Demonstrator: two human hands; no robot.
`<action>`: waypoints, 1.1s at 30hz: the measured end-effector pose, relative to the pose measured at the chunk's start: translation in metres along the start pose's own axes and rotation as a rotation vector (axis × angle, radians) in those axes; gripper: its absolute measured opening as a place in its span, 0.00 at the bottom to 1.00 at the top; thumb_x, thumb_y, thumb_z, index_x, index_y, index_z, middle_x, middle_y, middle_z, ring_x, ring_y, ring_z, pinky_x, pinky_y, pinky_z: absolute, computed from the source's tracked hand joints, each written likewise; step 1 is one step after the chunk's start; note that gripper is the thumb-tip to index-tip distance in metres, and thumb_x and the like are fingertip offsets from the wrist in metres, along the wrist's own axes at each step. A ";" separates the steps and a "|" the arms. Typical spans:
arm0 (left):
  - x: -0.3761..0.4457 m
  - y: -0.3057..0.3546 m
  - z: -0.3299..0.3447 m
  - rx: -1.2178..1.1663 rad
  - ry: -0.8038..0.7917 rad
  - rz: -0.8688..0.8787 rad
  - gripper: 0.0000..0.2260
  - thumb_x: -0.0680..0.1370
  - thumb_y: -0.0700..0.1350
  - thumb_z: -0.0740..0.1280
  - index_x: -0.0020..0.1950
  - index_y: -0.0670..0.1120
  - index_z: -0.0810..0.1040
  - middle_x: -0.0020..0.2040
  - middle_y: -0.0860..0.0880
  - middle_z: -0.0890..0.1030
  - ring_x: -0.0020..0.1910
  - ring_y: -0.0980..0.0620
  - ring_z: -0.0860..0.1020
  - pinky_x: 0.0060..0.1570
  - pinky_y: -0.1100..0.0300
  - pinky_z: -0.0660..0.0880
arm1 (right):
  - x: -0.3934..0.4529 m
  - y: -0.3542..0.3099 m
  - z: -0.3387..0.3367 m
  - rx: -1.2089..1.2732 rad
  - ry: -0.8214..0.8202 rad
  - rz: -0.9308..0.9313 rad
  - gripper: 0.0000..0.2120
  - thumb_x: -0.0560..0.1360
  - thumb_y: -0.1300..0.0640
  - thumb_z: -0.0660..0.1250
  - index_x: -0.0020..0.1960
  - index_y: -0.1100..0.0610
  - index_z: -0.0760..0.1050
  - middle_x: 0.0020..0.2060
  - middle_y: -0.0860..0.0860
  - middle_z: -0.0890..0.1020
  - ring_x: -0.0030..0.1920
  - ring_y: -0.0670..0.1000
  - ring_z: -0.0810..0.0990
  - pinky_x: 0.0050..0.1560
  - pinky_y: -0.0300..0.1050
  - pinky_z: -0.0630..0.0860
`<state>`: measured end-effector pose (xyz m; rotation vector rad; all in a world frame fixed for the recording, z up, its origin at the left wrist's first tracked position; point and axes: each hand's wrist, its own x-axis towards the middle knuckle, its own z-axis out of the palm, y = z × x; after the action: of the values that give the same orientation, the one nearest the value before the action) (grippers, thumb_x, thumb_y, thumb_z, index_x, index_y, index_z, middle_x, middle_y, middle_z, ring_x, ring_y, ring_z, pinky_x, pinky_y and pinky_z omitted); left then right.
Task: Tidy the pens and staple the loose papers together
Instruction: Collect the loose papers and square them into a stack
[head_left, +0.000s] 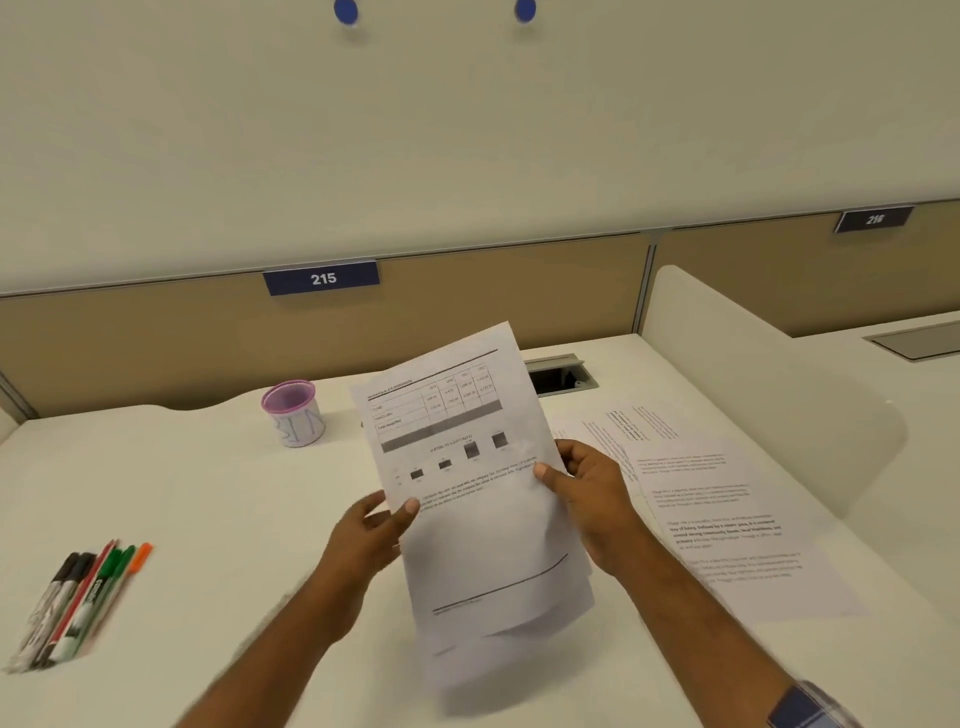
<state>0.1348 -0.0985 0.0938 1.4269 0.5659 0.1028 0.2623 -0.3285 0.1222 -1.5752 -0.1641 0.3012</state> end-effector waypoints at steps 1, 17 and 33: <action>-0.001 -0.004 0.006 -0.063 -0.072 -0.021 0.32 0.70 0.57 0.77 0.70 0.47 0.73 0.62 0.48 0.83 0.60 0.46 0.82 0.62 0.46 0.76 | 0.000 0.003 -0.001 0.004 0.001 0.020 0.10 0.73 0.57 0.72 0.54 0.52 0.78 0.52 0.49 0.84 0.53 0.55 0.83 0.59 0.55 0.79; 0.009 -0.045 0.042 0.022 0.067 -0.045 0.15 0.76 0.34 0.71 0.62 0.45 0.80 0.56 0.46 0.85 0.51 0.44 0.84 0.46 0.53 0.81 | -0.004 0.057 -0.034 -0.286 -0.028 0.048 0.08 0.71 0.58 0.75 0.48 0.57 0.79 0.41 0.49 0.83 0.41 0.47 0.81 0.42 0.36 0.77; 0.029 -0.066 0.029 0.065 0.262 -0.097 0.14 0.78 0.34 0.67 0.62 0.43 0.78 0.56 0.43 0.83 0.49 0.41 0.82 0.49 0.47 0.80 | 0.021 0.118 -0.146 -1.262 0.367 0.262 0.27 0.75 0.41 0.64 0.64 0.59 0.70 0.60 0.57 0.74 0.64 0.58 0.71 0.60 0.53 0.70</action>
<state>0.1544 -0.1241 0.0229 1.4561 0.8597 0.1973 0.3150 -0.4656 0.0033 -2.8800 0.1951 0.0787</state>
